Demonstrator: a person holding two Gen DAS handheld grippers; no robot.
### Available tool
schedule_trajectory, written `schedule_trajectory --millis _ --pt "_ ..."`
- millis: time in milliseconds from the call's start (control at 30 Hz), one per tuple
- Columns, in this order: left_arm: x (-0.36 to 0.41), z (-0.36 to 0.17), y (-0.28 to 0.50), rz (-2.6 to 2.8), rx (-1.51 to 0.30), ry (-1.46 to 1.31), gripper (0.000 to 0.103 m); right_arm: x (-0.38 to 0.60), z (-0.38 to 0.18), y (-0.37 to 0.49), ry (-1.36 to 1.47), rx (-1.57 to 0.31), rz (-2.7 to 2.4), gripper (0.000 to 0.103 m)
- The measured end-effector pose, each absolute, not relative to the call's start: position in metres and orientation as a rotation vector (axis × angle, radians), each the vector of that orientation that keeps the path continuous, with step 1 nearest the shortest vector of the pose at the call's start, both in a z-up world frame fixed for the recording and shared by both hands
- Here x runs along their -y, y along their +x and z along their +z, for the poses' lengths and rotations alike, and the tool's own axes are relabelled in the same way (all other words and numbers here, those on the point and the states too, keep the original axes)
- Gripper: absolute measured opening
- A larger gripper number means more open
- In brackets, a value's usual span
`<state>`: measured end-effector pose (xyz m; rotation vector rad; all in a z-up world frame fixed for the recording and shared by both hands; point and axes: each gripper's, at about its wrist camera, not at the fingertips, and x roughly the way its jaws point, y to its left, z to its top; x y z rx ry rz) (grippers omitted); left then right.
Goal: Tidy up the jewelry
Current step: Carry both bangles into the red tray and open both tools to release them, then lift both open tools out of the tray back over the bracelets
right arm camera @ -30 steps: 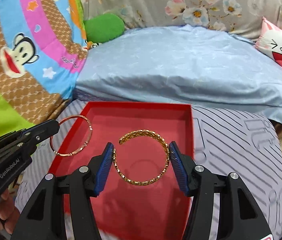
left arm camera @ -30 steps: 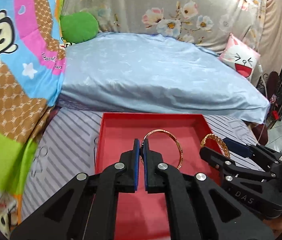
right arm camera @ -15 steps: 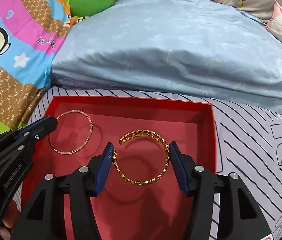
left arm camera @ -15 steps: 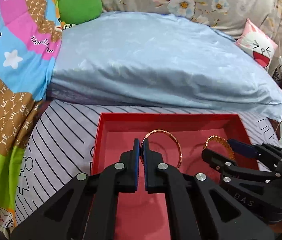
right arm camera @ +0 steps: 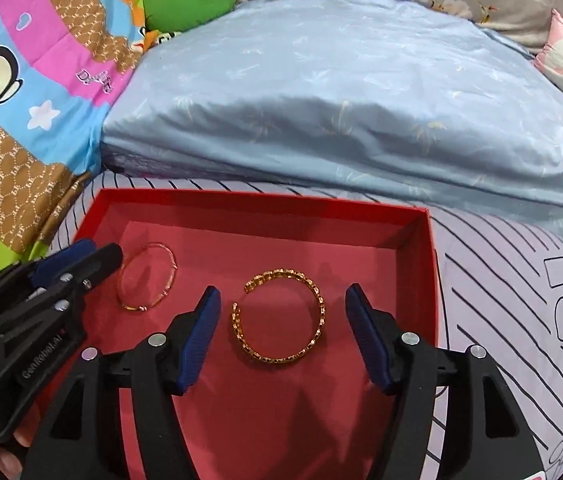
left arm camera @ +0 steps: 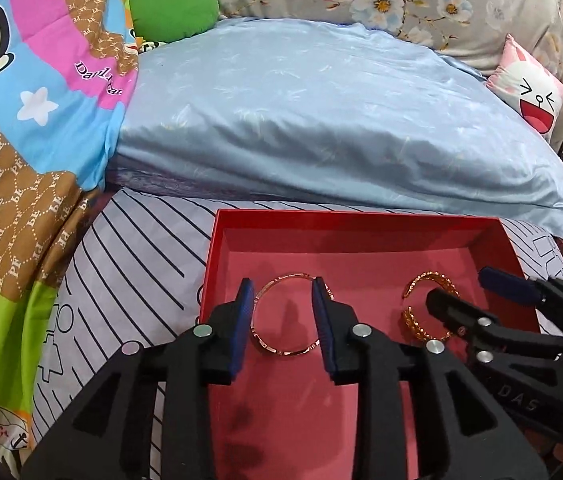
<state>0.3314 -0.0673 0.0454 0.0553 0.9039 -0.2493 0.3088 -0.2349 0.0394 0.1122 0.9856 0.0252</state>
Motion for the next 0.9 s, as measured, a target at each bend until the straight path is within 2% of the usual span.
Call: schedule_trajectory --millis 67,267,500,667,900 --pt "0.066 0.047 0.328 -0.246 -0.897 0.052 0.034 0.231 0.044 0.304 0.09 -0.962 0.025 0.063" --pt "0.061 0.074 0.306 -0.255 -0.831 0.043 0.034 0.228 0.071 0.268 0.093 -0.888 0.035 0.063" --pt "0.045 0.106 0.227 -0.294 -0.752 0.038 0.043 0.222 0.095 0.191 0.081 -0.819 0.034 0.068" --pt "0.033 0.101 0.168 -0.298 -0.755 0.038 0.044 0.217 0.1 0.136 0.084 -0.804 0.022 0.068" --pt "0.014 0.075 0.102 -0.29 -0.807 0.026 0.045 0.215 0.079 0.067 0.104 -0.852 -0.011 0.068"
